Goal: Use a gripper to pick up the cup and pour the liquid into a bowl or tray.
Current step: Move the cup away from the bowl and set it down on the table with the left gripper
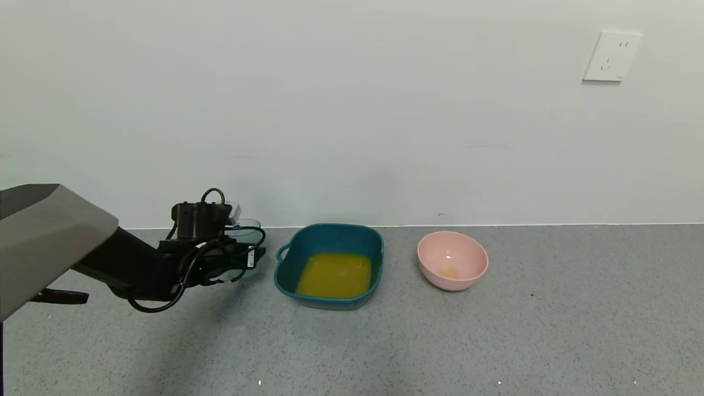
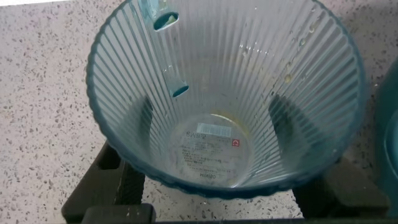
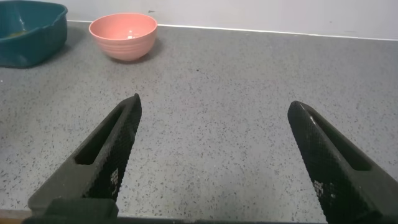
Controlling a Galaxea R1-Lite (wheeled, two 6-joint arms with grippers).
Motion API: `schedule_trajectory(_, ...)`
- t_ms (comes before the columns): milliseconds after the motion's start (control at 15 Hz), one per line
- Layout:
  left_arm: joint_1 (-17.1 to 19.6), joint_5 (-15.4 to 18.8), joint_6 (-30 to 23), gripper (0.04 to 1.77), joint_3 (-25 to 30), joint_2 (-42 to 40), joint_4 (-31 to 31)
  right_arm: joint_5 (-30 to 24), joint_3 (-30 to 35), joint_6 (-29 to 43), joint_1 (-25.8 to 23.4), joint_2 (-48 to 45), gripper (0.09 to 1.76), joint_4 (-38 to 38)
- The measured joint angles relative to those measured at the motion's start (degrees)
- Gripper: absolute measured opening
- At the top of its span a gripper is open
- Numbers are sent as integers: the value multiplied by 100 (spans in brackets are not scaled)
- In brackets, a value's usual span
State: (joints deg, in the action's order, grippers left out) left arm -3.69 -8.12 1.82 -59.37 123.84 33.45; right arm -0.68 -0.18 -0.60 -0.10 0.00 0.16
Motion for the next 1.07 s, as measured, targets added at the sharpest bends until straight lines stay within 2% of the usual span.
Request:
schedule_trajectory(800, 1, 0, 18, 129, -30, 173, 0, 0, 0, 0, 0, 0, 171, 2)
schedule_trajectory(1067, 1, 0, 11, 148, -33, 179, 4, 0, 0, 0, 0, 0, 171, 5)
